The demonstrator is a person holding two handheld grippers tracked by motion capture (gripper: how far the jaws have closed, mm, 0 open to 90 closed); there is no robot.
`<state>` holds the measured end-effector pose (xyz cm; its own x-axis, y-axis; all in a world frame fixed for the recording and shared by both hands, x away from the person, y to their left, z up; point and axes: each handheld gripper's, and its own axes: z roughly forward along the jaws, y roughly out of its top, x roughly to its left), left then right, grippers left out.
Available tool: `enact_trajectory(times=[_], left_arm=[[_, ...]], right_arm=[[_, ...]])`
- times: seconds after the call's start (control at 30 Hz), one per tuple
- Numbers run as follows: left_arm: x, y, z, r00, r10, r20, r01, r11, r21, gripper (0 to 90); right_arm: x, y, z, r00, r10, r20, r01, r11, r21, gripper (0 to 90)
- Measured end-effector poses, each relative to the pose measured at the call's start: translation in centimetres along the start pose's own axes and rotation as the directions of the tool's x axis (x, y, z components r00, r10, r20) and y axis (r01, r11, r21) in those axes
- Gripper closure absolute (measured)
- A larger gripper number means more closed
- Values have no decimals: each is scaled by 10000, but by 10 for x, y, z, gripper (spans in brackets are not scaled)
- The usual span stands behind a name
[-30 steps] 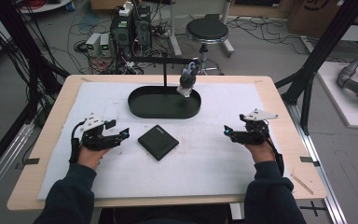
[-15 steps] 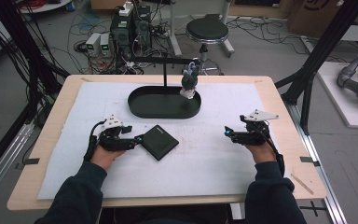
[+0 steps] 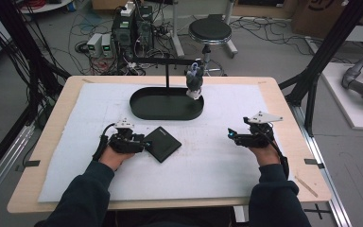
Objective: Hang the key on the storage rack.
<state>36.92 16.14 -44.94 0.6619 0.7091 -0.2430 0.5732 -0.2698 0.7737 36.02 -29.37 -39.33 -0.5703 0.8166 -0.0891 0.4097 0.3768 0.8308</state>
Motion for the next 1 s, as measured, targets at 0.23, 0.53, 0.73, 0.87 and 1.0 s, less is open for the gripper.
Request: enact_trajectory(times=[0.23,0.53,0.73,0.87,1.0], left_arm=[[2,1,-7,9995,-283,-125,279,9992,-280,714],[2,8,-24,9950,-611,796,751,9795,-1869,798],[0,13,-37,9960,-516,731,697,9600,-2712,806],[0,17,-46,9967,-449,678,641,9466,-3161,811],[2,18,-53,9964,-522,663,717,9374,-3407,813]], right_arm=[[-1,0,-1,10000,18,64,-17,10000,-49,216],[0,0,-1,9999,6,117,-6,10000,-17,217],[0,-1,-1,9999,-1,140,1,10000,-5,217],[-1,-1,-1,9999,26,136,-26,10000,52,217],[-1,-1,-1,9999,-1,121,0,10000,68,217]])
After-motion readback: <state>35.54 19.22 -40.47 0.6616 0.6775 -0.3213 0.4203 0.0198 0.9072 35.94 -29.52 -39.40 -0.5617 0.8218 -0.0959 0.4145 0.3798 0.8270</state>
